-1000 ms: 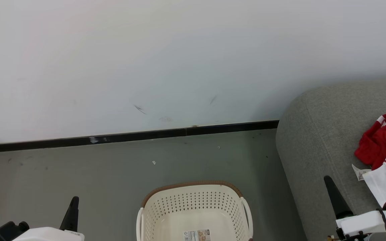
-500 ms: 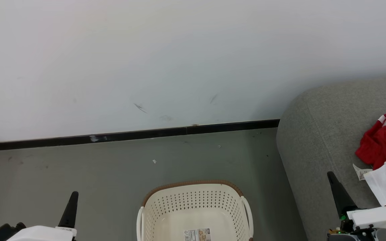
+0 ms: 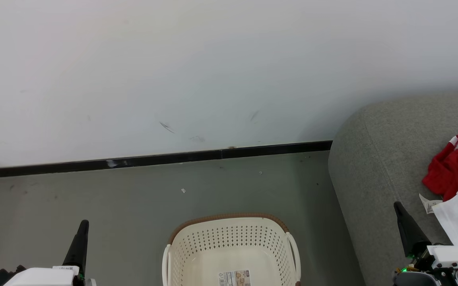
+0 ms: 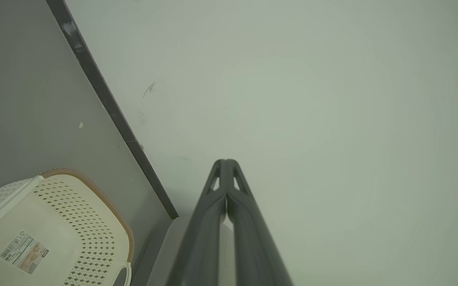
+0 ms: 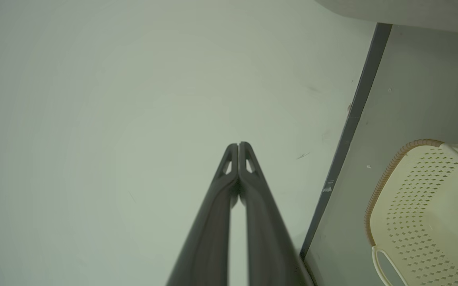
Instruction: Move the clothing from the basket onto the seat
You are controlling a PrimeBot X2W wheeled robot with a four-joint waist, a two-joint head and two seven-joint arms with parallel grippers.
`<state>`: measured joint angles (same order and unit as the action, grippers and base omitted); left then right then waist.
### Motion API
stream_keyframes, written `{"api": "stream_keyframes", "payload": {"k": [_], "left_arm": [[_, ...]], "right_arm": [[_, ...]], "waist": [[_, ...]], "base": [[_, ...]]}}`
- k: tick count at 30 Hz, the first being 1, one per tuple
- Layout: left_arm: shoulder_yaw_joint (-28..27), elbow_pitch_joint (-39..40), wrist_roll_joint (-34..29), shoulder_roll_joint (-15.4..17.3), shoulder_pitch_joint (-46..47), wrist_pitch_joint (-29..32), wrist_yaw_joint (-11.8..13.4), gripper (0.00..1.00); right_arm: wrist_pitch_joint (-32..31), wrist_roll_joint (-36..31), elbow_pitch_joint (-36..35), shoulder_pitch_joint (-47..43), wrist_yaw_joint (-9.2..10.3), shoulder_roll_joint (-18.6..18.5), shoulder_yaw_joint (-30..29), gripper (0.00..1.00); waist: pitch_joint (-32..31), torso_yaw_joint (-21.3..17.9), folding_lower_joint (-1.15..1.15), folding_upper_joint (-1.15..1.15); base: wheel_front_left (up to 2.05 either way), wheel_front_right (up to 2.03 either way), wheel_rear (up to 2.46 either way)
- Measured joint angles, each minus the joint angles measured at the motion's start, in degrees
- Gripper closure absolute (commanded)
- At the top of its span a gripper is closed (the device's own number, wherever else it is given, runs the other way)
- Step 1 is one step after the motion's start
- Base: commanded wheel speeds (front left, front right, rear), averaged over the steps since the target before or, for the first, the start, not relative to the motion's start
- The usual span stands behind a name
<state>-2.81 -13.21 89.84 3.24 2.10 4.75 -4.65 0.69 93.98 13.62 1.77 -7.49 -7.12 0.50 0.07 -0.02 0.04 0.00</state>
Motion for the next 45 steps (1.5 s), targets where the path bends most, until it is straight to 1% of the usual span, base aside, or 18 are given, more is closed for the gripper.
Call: {"api": "stream_keyframes", "payload": {"k": [5, 15, 18, 45], "left_arm": [[-0.8, -0.4, 2.4, -1.0, 0.0, 0.8, -1.1, 1.00], [-1.0, -0.8, 2.4, -1.1, 0.9, 0.8, -1.2, 1.00], [-1.0, -0.8, 2.4, -1.1, 1.0, 0.8, -1.5, 1.00], [-1.1, -1.5, 2.4, -1.1, 1.0, 0.8, -1.6, 1.00]], "right_arm": [[-0.4, 4.3, 0.4, 0.7, 0.00, -0.1, -0.1, 1.00], [-0.7, 4.3, 0.5, 1.3, 0.00, -0.2, -0.2, 1.00], [-0.7, 4.3, 0.6, 1.3, 0.00, -0.2, -0.2, 1.00], [-0.7, 4.3, 1.3, 1.4, 0.00, -0.2, -0.4, 1.00]], "waist": [[0.0, 0.0, 0.00, 0.00], [0.0, 0.0, -0.01, 0.00], [0.0, 0.0, -0.01, 0.00], [0.0, 0.0, -0.02, 0.00]], "base": [[0.00, 0.00, 0.00], [0.00, 0.00, 0.00], [0.00, 0.00, 0.00], [0.00, 0.00, 0.00]]}}
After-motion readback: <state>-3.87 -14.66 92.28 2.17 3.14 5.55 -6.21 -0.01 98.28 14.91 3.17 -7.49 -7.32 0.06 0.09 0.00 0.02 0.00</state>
